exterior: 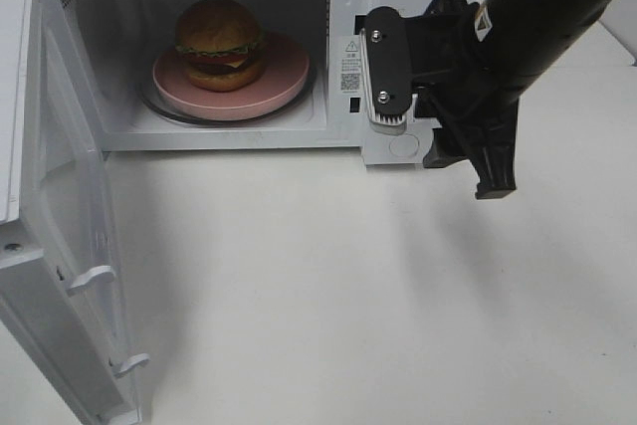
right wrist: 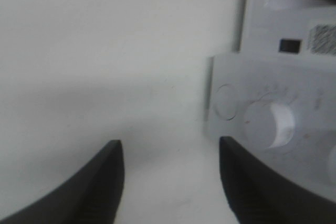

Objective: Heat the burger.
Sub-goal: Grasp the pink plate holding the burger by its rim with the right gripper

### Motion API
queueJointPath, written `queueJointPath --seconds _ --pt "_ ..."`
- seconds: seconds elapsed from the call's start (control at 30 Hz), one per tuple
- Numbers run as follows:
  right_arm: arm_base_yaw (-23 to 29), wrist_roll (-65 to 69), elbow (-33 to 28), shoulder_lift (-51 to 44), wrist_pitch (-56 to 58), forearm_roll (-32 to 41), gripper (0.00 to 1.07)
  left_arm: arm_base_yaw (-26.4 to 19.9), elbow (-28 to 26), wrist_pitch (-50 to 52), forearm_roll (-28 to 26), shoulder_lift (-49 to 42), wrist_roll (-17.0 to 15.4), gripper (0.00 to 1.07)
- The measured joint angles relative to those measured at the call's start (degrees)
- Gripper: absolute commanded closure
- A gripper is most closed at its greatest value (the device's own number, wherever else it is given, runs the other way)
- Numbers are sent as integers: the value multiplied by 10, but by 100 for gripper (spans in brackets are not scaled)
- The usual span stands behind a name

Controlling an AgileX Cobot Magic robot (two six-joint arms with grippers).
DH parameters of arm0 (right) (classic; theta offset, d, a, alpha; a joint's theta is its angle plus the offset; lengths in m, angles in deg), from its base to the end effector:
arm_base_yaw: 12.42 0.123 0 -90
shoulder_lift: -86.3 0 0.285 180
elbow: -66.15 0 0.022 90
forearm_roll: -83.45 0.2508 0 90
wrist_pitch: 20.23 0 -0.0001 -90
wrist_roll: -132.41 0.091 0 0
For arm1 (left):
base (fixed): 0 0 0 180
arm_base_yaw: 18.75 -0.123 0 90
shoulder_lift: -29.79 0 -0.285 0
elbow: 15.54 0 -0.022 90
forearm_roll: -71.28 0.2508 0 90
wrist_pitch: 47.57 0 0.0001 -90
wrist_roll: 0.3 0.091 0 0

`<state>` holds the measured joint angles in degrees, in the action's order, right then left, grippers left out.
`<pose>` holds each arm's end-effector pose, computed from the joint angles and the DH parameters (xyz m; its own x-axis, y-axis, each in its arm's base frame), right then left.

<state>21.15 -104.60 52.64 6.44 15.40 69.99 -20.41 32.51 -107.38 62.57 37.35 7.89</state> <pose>0.2866 0.1753 0.2461 0.1873 -0.9783 -0.0882 -0.8420 -0.1137 -0.5274 -0.0060 -0.0121 0.2819 -0.4177 0.0534 -0.9070 0.1176 0.9931 0.0043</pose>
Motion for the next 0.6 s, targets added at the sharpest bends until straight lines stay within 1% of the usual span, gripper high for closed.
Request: queueJointPath --seconds 0.03,0.07,0.1,0.13,0.2,0.43,0.5,0.53,0.6 --pt "6 1 0 1 -18 -3 29 0 0 0 0 0 0 7" --pt "6 1 0 1 -18 -3 29 0 0 0 0 0 0 7" --pt "15 4 0 2 -48 -7 21 0 0 0 0 0 0 7" --pt "23 7 0 5 -73 -9 20 0 0 0 0 0 0 7" --pt "28 9 0 9 -80 -11 18 0 0 0 0 0 0 7" --pt "50 13 21 49 -91 -24 19 0 0 0 0 0 0 7" --pt "65 20 45 73 -95 -36 19 0 0 0 0 0 0 7" --pt "65 20 45 73 -95 -36 19 0 0 0 0 0 0 7" --pt "76 26 86 105 -103 -42 19 0 0 0 0 0 0 7"
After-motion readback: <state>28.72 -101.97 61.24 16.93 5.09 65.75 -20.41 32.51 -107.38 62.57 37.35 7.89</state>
